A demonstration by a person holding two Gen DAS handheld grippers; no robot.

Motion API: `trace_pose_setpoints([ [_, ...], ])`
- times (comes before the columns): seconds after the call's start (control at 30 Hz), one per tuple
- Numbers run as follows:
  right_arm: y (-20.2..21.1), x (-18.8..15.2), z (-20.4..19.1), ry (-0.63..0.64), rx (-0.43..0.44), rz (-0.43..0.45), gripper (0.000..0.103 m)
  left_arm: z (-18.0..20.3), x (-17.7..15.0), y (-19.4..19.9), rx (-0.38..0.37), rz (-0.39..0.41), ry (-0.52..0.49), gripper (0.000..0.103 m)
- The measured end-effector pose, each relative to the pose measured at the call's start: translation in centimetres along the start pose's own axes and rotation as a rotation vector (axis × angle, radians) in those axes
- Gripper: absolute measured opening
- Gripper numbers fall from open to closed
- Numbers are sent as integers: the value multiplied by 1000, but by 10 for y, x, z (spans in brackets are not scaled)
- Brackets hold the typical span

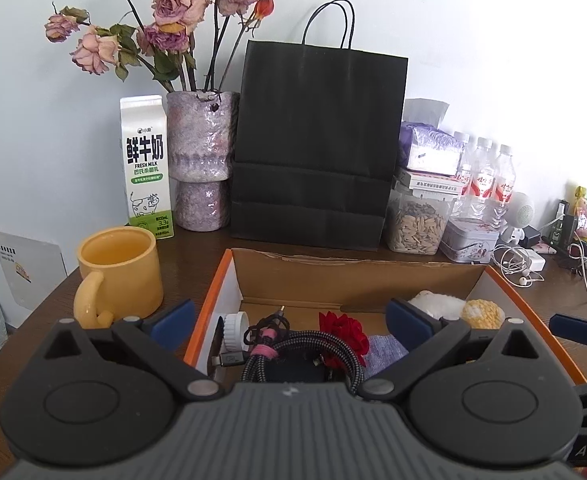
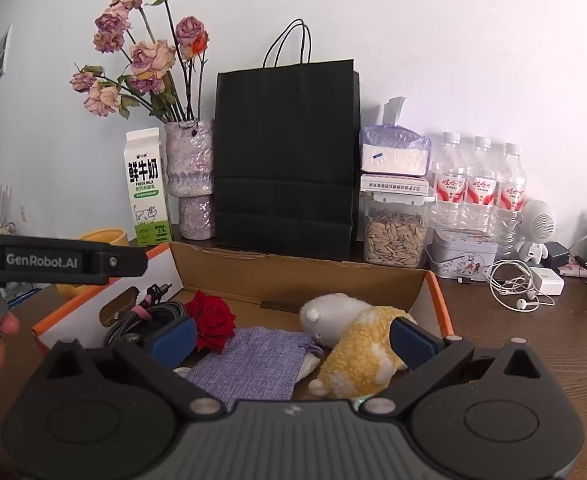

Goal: Organize objects
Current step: 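Withdraw both open grippers from the box toward the items on the table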

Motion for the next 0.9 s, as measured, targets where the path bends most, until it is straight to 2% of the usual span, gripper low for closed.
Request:
trace_pose_setpoints([
  [0.37,43,-18,3,-21,-5,43,103,-17,-16,41,26,42,36,103],
  [0.57,63,-41,5,-17,-17,25,103,-33,-34,63,53,43,48,103],
  [0.9,83,-86,12,9,-40,-57,103,-64,-71,86,110,-16,37,103],
])
Point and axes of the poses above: each gripper's, at about its wrist camera, not at the fingertips, and y roughly against the way its jaws point, z to its right, x to its top, the point moved 7 cm from there along -y, roughly the way its jaws point, and after that the axes turned 6 degrees about -z, right-handed, at the moved point
